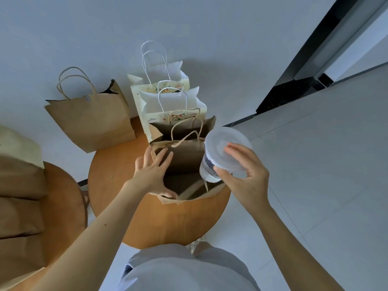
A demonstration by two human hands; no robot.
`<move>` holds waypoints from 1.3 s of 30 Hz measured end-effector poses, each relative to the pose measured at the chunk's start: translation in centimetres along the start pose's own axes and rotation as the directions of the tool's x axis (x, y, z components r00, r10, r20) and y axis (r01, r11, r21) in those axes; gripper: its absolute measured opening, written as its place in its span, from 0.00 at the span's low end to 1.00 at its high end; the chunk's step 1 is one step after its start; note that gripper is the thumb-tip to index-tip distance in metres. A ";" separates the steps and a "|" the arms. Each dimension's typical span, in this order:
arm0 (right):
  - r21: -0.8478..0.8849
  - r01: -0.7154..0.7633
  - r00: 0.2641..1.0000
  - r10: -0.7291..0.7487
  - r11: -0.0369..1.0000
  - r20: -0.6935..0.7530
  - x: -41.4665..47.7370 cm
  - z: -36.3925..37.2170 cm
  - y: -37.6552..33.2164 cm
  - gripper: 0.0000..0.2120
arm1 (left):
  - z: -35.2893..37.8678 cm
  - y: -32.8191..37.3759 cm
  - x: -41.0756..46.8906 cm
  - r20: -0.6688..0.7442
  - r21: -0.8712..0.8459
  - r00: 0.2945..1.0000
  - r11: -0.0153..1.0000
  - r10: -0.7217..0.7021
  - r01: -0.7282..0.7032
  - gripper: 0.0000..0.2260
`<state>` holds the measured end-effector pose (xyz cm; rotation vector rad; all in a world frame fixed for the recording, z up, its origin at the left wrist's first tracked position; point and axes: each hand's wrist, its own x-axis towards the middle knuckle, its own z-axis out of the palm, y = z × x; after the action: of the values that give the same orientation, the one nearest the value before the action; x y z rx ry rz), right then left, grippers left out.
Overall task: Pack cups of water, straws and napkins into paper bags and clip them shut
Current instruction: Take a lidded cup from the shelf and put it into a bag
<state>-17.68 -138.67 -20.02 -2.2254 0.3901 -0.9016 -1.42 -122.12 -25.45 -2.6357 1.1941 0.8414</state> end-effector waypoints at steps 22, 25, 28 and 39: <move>0.114 -0.022 0.784 -0.054 0.993 0.618 1.0 6.6 6.6 0.19 | 0.0 1.0 0.4 0.008 -0.341 1.000 0.940 -0.024 0.025 0.58; 0.053 -0.021 0.648 -0.027 0.998 0.761 1.6 8.3 7.2 0.16 | 0.2 0.9 0.1 0.005 -0.354 1.000 0.935 -0.013 0.014 0.59; -0.048 -0.004 0.543 0.043 0.999 0.839 1.6 10.0 8.0 0.14 | 0.4 1.0 0.3 -0.019 -0.378 1.000 0.926 -0.006 -0.001 0.59; -0.171 0.030 0.310 0.153 0.985 0.938 0.1 13.3 10.7 0.08 | 1.7 2.2 0.4 -0.062 -0.365 0.998 0.931 -0.032 0.007 0.58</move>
<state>-8.47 -139.81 -34.34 -2.4153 -0.0589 0.6542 -3.59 -123.29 -26.86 -2.9830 1.1163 1.0730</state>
